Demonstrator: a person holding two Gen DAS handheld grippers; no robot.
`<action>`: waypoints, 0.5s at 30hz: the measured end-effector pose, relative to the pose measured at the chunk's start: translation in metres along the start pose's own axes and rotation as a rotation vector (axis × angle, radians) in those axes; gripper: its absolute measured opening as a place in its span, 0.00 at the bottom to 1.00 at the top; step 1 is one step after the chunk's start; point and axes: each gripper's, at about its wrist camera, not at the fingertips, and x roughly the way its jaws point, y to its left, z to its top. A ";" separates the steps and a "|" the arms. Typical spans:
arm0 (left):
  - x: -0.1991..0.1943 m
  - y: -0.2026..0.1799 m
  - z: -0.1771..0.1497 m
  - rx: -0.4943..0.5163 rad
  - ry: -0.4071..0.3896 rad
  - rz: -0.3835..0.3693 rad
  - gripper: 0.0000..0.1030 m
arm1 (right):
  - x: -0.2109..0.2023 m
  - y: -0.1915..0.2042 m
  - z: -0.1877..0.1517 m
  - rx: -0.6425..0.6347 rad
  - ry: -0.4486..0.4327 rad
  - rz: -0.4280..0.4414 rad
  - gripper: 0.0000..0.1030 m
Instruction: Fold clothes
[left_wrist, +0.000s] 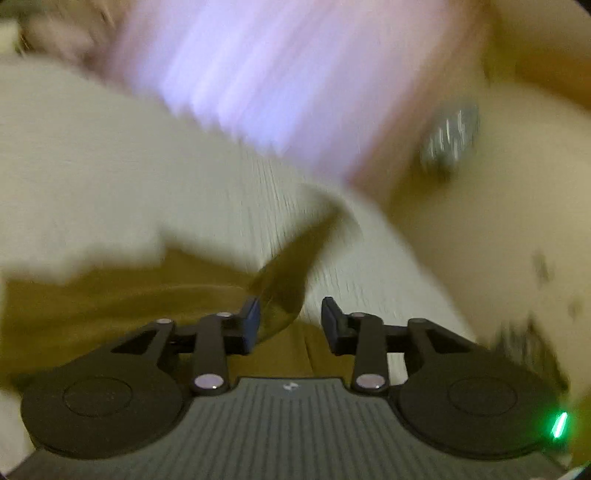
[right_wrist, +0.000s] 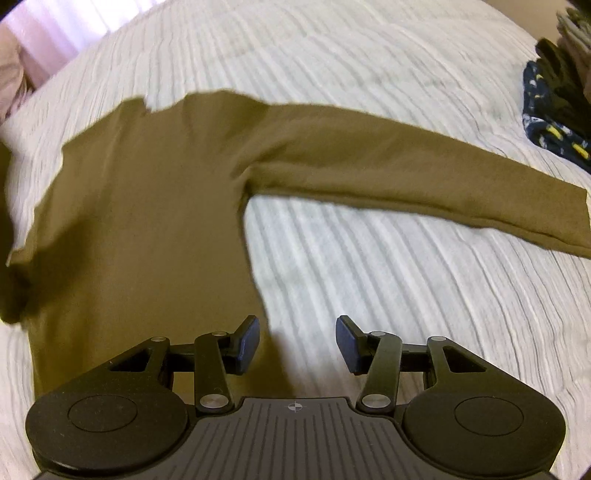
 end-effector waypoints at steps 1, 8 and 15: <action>0.017 -0.009 -0.016 0.010 0.082 0.005 0.31 | 0.000 -0.005 0.003 0.017 -0.007 0.008 0.48; -0.005 0.027 -0.069 -0.039 0.257 0.198 0.31 | 0.016 -0.025 0.021 0.185 -0.042 0.225 0.48; -0.046 0.091 -0.052 -0.076 0.208 0.412 0.30 | 0.058 -0.009 0.038 0.446 -0.007 0.592 0.48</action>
